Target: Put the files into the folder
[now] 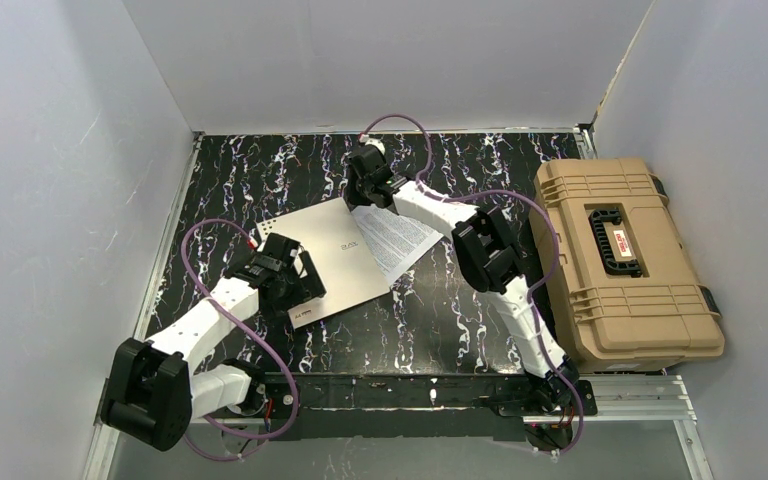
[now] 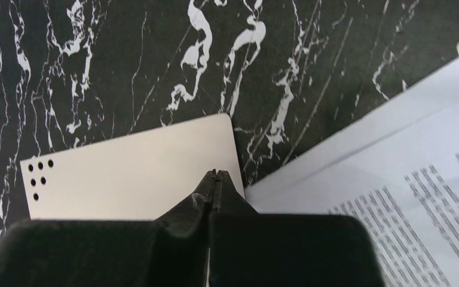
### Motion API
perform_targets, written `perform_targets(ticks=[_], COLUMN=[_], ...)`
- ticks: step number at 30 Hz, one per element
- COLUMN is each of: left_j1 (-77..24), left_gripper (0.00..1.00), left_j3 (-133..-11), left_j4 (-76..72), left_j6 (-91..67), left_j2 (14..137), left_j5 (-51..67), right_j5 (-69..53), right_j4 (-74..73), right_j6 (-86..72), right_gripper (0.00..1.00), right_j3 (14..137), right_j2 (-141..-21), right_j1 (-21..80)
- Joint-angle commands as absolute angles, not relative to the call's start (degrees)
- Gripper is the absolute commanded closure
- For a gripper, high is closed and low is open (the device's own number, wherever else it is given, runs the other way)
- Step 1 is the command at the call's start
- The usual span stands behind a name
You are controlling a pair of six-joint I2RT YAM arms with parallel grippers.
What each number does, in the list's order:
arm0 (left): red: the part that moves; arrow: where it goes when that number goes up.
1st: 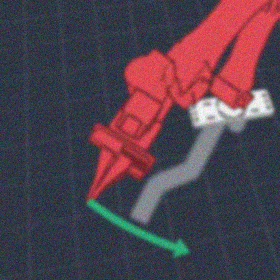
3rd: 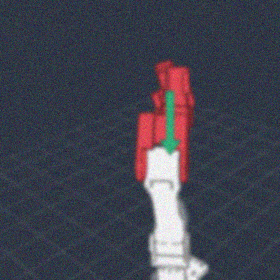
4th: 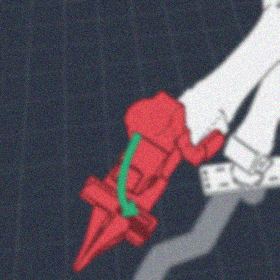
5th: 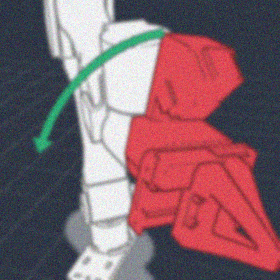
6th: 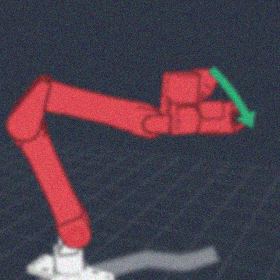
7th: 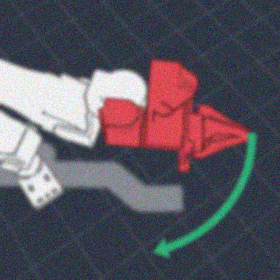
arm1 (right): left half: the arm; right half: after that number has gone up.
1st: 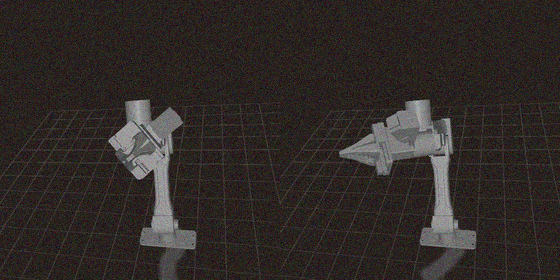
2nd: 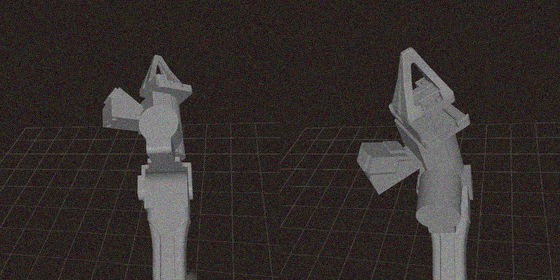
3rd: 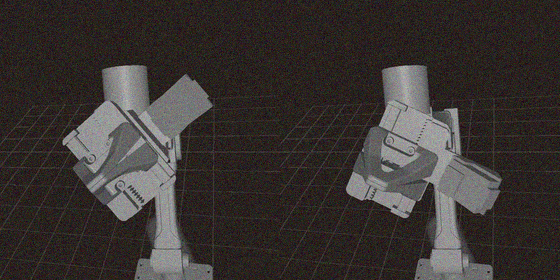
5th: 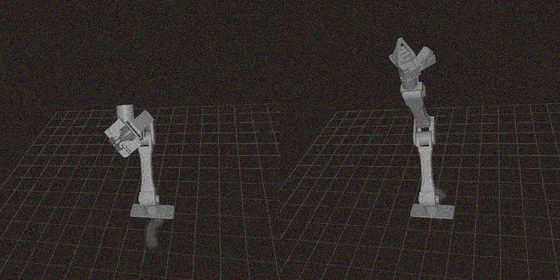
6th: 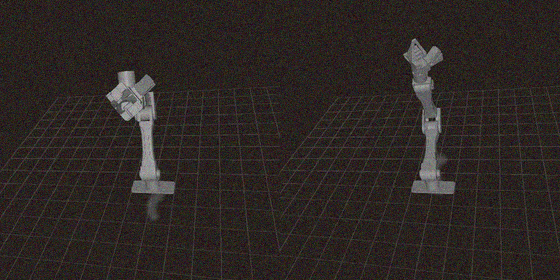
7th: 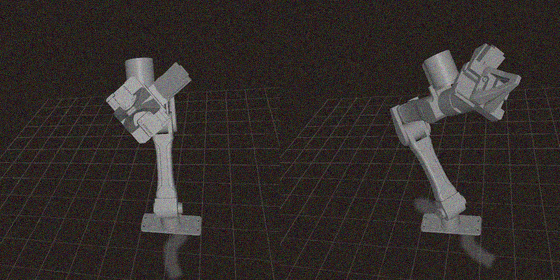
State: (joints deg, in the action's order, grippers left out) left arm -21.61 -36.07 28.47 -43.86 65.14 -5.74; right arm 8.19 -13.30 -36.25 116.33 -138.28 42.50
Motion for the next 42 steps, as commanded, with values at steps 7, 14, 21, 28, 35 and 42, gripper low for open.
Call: perform_targets(ticks=[7,14,21,28,35,42], left_j1=[-21.53,-21.6,-21.61,-21.61,-21.63,-21.59], left_gripper=[0.02,0.02,0.02,0.02,0.02,0.02], left_j3=[-35.61,-38.23,-40.65,-40.77,-40.39,-39.14], left_j4=[32.28,33.92,30.2,25.32,23.4,25.15], left_j6=[-43.51,-43.63,-44.44,-44.59,-45.21,-46.61], left_j2=[65.36,62.83,61.69,66.71,72.12,74.3], left_j5=[-7.84,-7.52,-2.43,-0.67,-3.0,-9.16], right_j5=[9.84,10.43,12.2,12.31,12.39,12.36], right_j4=[-10.31,-8.71,-5.62,-3.51,-0.58,1.92], right_j6=[-39.15,-39.27,-39.51,-39.75,-39.82,-39.96], right_gripper=[0.99,0.99,0.99,0.99,0.99,0.99], right_j3=[124.27,120.76,113.29,108.38,101.72,95.38], right_j2=[-145.03,-144.35,-141.02,-138.51,-135.42,-132.41], right_j1=[42.64,42.66,42.59,42.27,42.1,42.04])
